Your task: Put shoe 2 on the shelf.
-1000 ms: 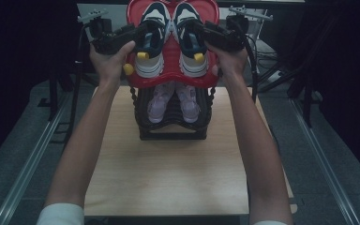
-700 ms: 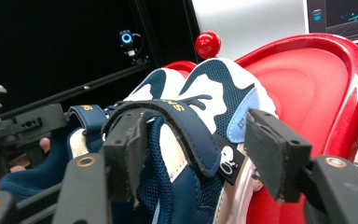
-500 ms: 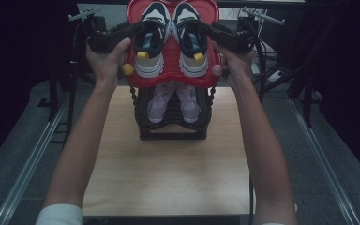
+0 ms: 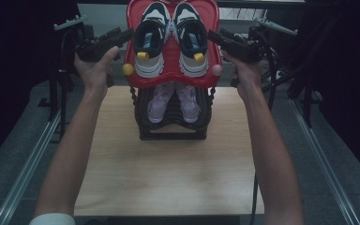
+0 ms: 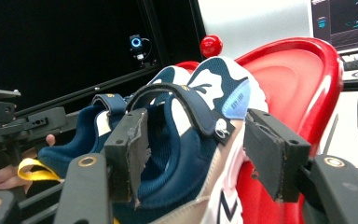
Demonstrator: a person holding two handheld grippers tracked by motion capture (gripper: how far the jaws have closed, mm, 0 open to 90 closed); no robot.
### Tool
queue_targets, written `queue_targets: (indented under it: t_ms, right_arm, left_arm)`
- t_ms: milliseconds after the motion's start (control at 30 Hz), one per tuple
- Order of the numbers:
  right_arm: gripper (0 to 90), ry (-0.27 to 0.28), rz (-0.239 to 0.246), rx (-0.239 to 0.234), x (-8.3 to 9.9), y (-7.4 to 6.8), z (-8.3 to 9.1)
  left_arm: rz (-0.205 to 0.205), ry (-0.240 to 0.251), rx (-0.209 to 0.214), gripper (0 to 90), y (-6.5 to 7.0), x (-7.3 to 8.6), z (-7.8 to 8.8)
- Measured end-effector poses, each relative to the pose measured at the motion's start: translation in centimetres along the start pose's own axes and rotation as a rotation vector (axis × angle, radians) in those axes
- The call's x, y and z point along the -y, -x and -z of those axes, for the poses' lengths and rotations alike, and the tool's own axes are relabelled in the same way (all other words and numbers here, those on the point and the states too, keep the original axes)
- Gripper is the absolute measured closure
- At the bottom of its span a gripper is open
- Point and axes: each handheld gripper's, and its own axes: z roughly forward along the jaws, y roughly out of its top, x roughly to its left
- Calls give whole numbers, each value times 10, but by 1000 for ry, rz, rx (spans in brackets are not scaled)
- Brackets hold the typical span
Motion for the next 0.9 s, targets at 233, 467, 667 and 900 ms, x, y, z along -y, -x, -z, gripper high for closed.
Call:
queue_targets:
  t_ms: [233, 467, 667, 900]
  right_arm:
    - [414, 30, -6, 9, 7, 9, 22]
    - [422, 48, -8, 12, 15, 15, 42]
    - [433, 45, 14, 16, 30, 22, 62]
    - [442, 21, 38, 22, 43, 27, 71]
  left_arm:
    - [18, 11, 21, 362, -2, 8, 16]
    - [27, 17, 18, 364, -6, 20, 32]
    - [11, 12, 17, 364, -9, 33, 47]
    - [10, -6, 21, 359, -14, 50, 59]
